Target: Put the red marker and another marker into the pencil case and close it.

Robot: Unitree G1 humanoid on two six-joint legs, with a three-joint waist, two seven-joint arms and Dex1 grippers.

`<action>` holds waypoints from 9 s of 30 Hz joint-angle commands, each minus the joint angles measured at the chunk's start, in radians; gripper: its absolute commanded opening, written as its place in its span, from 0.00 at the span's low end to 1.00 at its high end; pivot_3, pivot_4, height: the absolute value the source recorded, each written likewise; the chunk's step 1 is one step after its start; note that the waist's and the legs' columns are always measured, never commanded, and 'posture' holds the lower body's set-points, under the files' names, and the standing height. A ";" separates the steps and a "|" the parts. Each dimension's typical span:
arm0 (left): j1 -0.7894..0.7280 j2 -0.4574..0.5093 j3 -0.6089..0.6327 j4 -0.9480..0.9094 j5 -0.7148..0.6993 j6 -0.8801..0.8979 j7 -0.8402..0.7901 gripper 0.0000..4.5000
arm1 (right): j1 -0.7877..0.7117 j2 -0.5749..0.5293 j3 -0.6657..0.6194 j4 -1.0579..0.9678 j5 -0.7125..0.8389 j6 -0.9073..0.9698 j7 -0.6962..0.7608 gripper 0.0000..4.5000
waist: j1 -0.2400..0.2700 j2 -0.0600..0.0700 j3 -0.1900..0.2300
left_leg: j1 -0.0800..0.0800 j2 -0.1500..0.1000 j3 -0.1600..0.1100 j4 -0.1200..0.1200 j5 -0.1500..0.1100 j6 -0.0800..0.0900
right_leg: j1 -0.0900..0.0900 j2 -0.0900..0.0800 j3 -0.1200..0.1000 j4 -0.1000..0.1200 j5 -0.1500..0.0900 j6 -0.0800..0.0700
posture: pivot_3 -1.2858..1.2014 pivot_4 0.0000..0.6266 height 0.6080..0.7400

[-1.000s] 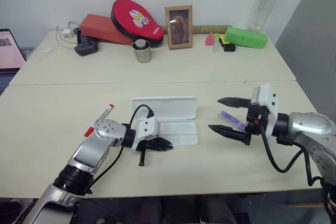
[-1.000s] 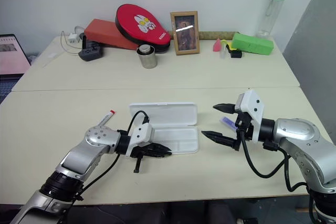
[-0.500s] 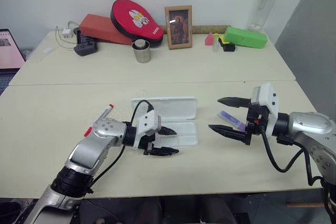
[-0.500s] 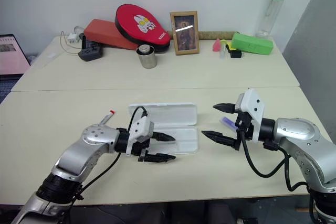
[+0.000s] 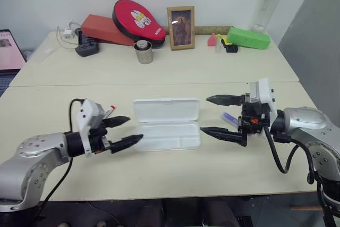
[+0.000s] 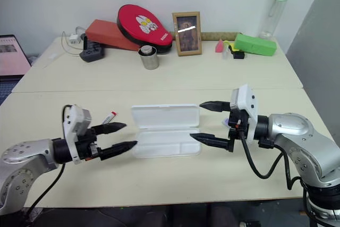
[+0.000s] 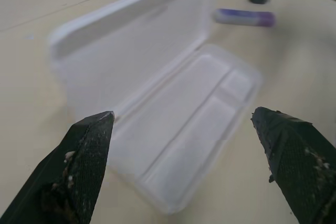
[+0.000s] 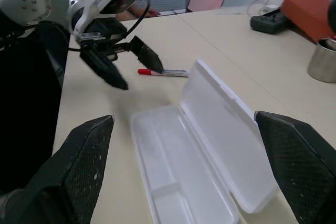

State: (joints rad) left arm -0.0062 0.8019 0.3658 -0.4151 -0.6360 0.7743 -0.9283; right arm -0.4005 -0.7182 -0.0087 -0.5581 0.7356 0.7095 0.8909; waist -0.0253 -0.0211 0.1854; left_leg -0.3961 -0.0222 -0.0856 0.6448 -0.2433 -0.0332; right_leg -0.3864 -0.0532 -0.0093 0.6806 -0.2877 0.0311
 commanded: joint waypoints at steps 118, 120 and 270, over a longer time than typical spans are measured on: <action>-0.587 -0.158 -0.641 0.312 0.442 -0.383 -0.315 0.99 | 0.292 -0.137 -0.202 -0.033 -0.006 0.018 -0.257 1.00 | -0.003 -0.001 0.000 | -0.002 0.000 0.004 0.001 0.000 0.001 | -0.001 0.001 0.000 0.000 0.000 0.001 | 0.52 0.24 1.00; -0.562 -0.179 -0.629 0.266 0.404 -0.346 -0.303 0.99 | 0.278 -0.138 -0.158 0.032 -0.078 0.016 -0.280 1.00 | -0.002 -0.001 0.000 | -0.002 0.000 0.004 0.001 0.000 0.001 | 0.000 0.000 0.000 0.000 0.000 0.001 | 0.52 0.24 1.00; -0.492 -0.478 -0.638 0.120 0.228 -0.360 0.048 1.00 | -0.133 -0.248 0.080 0.834 -0.595 -0.223 0.263 0.06 | -0.003 0.000 0.000 | 0.000 0.000 0.007 0.002 0.001 -0.001 | 0.001 0.000 0.002 0.000 0.001 0.000 | 0.52 0.24 1.00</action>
State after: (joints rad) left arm -0.4891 0.3033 -0.2792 -0.2645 -0.4139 0.4282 -0.8643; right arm -0.5496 -0.9391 0.1263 0.4012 0.0998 0.4713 1.1303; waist -0.0287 -0.0211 0.1849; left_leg -0.3959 -0.0226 -0.0783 0.6462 -0.2428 -0.0340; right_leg -0.3852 -0.0531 -0.0076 0.6801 -0.2870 0.0315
